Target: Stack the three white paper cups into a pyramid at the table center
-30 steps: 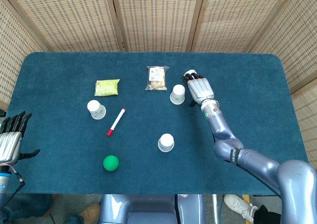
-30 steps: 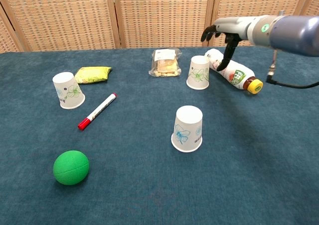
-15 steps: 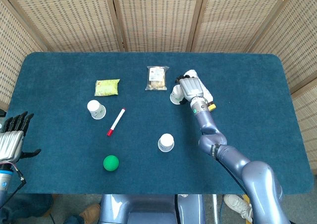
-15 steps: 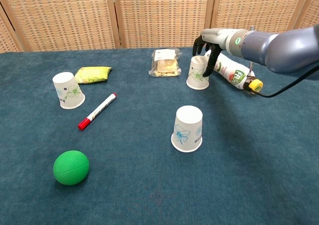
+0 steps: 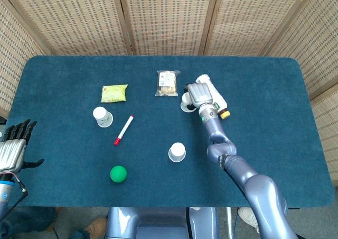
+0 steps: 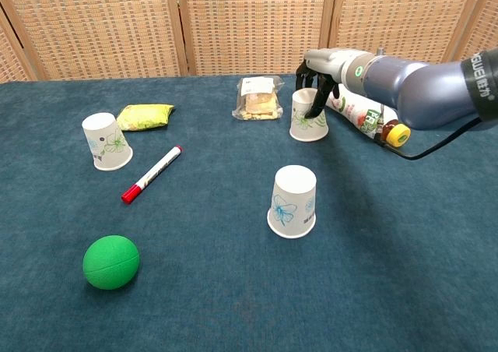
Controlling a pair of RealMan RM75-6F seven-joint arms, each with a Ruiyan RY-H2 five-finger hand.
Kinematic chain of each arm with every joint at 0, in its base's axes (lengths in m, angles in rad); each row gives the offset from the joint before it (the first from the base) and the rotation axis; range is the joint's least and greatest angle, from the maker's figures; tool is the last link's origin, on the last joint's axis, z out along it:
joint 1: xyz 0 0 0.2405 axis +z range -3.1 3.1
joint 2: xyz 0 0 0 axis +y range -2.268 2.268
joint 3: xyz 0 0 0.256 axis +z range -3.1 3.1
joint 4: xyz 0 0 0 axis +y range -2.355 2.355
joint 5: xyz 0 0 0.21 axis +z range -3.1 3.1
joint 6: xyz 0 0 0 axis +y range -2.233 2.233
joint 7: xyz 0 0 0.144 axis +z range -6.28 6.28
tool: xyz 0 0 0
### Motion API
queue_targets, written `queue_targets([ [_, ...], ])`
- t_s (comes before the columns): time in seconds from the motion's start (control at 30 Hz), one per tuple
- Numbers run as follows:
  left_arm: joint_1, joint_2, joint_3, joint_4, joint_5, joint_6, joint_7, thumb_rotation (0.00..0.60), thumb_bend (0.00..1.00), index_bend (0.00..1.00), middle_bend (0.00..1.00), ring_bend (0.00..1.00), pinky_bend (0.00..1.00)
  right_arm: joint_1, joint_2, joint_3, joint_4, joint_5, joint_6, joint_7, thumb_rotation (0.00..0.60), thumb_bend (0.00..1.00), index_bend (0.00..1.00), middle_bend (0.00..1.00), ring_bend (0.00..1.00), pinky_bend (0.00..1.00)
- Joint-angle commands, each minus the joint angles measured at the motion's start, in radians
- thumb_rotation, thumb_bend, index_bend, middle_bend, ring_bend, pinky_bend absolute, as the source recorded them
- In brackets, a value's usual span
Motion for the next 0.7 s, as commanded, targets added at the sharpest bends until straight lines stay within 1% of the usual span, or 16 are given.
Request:
queue_targets([
  [0.03,0.003,0.004,0.006,-0.008,0.013,0.008,-0.004,0.600,0.00,0.00,0.00,0.00,0.00,-0.018,0.043,-0.013,-0.109,-0.061,0.048,0.050,0.600,0.48,0.51,0.50,0.43,0.59],
  [0.1,0.005,0.007,0.010,-0.013,0.023,0.012,-0.006,0.600,0.00,0.00,0.00,0.00,0.00,-0.029,0.082,-0.019,-0.200,-0.093,0.075,0.069,0.600,0.48,0.51,0.50,0.43,0.59],
  [0.17,0.007,0.009,0.013,-0.016,0.030,0.015,-0.009,0.600,0.00,0.00,0.00,0.00,0.00,-0.035,0.110,-0.020,-0.269,-0.113,0.096,0.075,0.600,0.48,0.51,0.50,0.43,0.59],
  [0.2,0.008,0.011,0.015,-0.019,0.036,0.017,-0.012,0.600,0.00,0.00,0.00,0.00,0.00,-0.039,0.132,-0.021,-0.323,-0.126,0.112,0.074,0.600,0.48,0.51,0.50,0.43,0.59],
  [0.27,0.011,0.015,0.018,-0.025,0.048,0.023,-0.018,0.600,0.00,0.00,0.00,0.00,0.00,-0.046,0.174,-0.022,-0.434,-0.146,0.139,0.058,0.600,0.49,0.51,0.50,0.43,0.59],
  [0.3,0.012,0.017,0.020,-0.027,0.053,0.025,-0.020,0.600,0.00,0.00,0.00,0.00,0.00,-0.048,0.187,-0.021,-0.469,-0.150,0.147,0.049,0.600,0.49,0.51,0.50,0.43,0.59],
  [0.4,0.016,0.024,0.027,-0.035,0.074,0.032,-0.034,0.600,0.00,0.00,0.00,0.00,0.00,-0.052,0.232,-0.020,-0.619,-0.147,0.174,-0.009,0.600,0.49,0.52,0.50,0.43,0.59],
  [0.47,0.022,0.034,0.034,-0.042,0.095,0.040,-0.052,0.600,0.00,0.00,0.00,0.00,0.00,-0.044,0.250,-0.021,-0.725,-0.135,0.192,-0.080,0.600,0.49,0.51,0.50,0.43,0.59],
  [0.5,0.025,0.041,0.037,-0.044,0.107,0.044,-0.065,0.600,0.00,0.00,0.00,0.00,0.00,-0.044,0.255,-0.019,-0.770,-0.111,0.205,-0.124,0.600,0.49,0.51,0.50,0.43,0.59],
  [0.6,0.029,0.054,0.044,-0.047,0.128,0.046,-0.093,0.600,0.00,0.00,0.00,0.00,0.00,-0.040,0.260,-0.018,-0.854,-0.047,0.235,-0.219,0.600,0.49,0.51,0.50,0.43,0.59],
  [0.7,0.033,0.064,0.051,-0.051,0.151,0.053,-0.113,0.600,0.00,0.00,0.00,0.00,0.00,-0.038,0.262,-0.020,-0.915,0.007,0.260,-0.282,0.600,0.49,0.51,0.50,0.43,0.59],
])
